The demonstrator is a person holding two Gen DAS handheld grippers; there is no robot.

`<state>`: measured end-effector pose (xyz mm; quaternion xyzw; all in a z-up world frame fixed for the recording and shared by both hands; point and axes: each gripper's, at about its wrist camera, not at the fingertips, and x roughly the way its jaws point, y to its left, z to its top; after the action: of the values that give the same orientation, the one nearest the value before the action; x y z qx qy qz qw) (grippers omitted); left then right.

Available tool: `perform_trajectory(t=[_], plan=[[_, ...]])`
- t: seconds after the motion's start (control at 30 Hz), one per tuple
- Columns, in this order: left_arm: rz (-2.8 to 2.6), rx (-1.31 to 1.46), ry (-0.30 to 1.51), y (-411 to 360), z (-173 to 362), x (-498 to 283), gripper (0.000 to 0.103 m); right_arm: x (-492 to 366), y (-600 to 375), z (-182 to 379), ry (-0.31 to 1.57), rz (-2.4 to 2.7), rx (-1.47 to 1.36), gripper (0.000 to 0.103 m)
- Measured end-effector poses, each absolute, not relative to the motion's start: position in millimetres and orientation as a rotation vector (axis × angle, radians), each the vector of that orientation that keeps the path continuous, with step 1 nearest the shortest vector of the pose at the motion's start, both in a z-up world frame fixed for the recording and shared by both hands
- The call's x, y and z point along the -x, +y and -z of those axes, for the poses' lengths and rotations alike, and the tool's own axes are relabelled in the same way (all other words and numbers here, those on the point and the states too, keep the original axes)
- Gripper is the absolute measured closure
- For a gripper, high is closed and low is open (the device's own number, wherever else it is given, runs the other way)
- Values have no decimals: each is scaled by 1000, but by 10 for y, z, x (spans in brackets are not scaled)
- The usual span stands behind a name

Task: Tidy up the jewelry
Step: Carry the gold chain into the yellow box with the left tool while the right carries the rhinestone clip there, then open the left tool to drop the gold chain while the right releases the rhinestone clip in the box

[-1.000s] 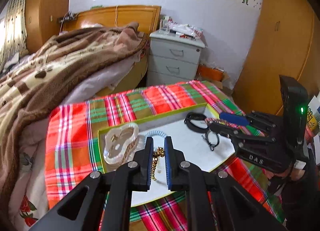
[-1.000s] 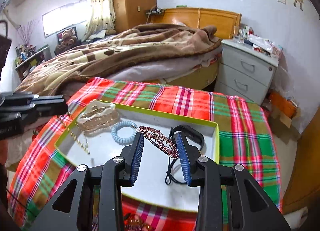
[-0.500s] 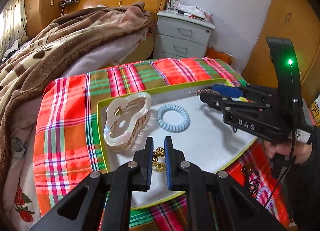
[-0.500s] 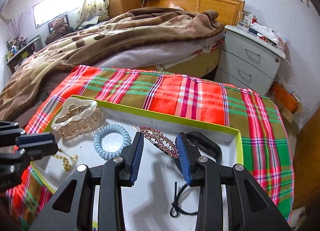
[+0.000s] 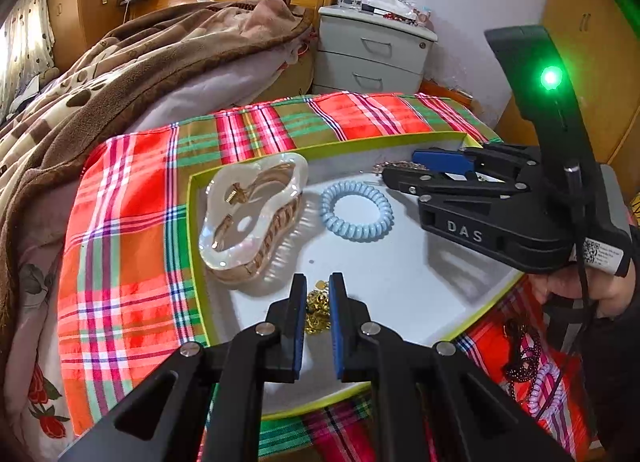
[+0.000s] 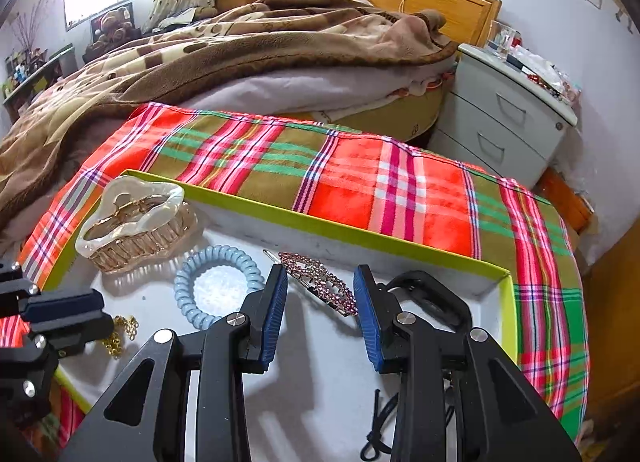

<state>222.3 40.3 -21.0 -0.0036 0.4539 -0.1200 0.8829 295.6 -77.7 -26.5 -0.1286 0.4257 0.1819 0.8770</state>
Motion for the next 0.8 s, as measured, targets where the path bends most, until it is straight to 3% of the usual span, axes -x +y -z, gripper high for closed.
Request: perform_trajectory(t=[0.33,0.43,0.8], plan=[[242,22,973,400,269,-2276,89,-2991,-780,291,921,-384,260,67],[247,26,976,407,280,-2271,80,-2995,-772,295,927,-397,261,67],[237,44,970,412,208,-2242,67,-3000,-803,273,926,-388,237,66]])
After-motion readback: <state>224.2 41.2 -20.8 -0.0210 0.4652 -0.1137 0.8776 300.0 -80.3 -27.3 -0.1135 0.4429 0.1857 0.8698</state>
